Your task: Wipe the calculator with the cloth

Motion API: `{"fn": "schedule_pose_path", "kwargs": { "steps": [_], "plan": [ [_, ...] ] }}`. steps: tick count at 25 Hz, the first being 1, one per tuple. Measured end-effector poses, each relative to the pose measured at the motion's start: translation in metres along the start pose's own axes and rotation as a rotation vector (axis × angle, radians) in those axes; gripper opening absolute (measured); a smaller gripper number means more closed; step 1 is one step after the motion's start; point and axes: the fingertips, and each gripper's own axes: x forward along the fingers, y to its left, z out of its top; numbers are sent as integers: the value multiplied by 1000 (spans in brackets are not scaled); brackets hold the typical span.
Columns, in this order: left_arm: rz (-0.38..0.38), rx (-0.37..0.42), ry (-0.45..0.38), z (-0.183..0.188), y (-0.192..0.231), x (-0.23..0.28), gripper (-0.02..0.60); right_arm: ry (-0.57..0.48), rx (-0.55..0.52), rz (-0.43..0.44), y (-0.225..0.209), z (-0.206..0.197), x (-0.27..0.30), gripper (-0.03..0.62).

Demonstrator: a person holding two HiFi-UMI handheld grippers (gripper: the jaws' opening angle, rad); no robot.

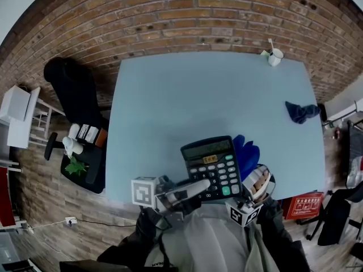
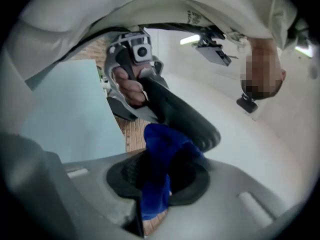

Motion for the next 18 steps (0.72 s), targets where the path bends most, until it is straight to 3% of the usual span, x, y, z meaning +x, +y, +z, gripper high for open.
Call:
{"fn": "schedule_pose_path", "kwargs": {
  "steps": [5, 10, 14, 18],
  "plan": [
    [20, -10, 5, 1, 3, 1, 78, -78, 7, 64, 17, 27, -9, 87],
    [49, 19, 16, 1, 7, -1, 78, 67, 178, 18, -5, -26, -5, 87],
    [125, 70, -2, 9, 21, -8, 78, 142, 479, 53, -34, -59, 0, 87],
    [272, 137, 29, 8, 47, -18, 78, 136, 885, 203, -45, -54, 3, 87]
  ]
}}
